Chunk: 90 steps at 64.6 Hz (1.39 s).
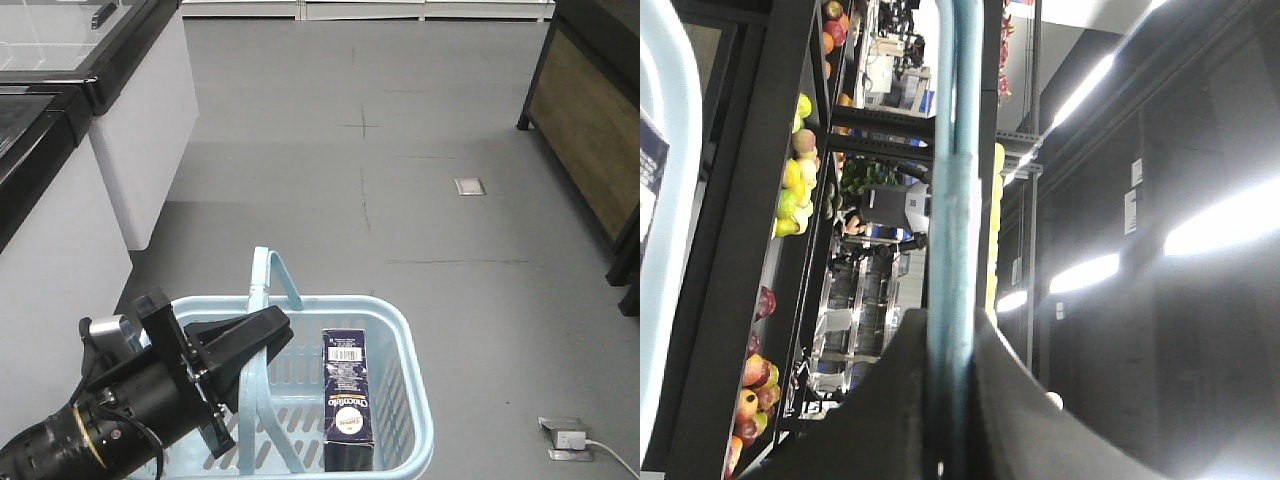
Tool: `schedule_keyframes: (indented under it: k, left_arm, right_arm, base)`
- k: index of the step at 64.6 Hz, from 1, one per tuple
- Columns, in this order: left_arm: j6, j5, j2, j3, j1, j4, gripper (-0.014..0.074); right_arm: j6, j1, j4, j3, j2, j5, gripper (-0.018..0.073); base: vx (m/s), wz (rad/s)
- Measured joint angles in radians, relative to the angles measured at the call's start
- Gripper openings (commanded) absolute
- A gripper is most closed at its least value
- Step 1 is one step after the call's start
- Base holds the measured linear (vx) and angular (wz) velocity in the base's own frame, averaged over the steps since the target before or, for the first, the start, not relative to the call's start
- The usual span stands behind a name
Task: Left arm holds basket, right arm returns cookies
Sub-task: 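Drive toward the drink shelves holding the basket in the left gripper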
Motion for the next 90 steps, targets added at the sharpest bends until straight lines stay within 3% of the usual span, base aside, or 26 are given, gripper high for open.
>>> schedule_keyframes:
  k: [90]
  left_arm:
    - [0.000, 0.000, 0.000, 0.000, 0.000, 0.001, 0.0000]
  right_arm:
    - [0.000, 0.000, 0.000, 0.000, 0.000, 0.000, -0.0010]
  base:
    - [0.19, -0.04]
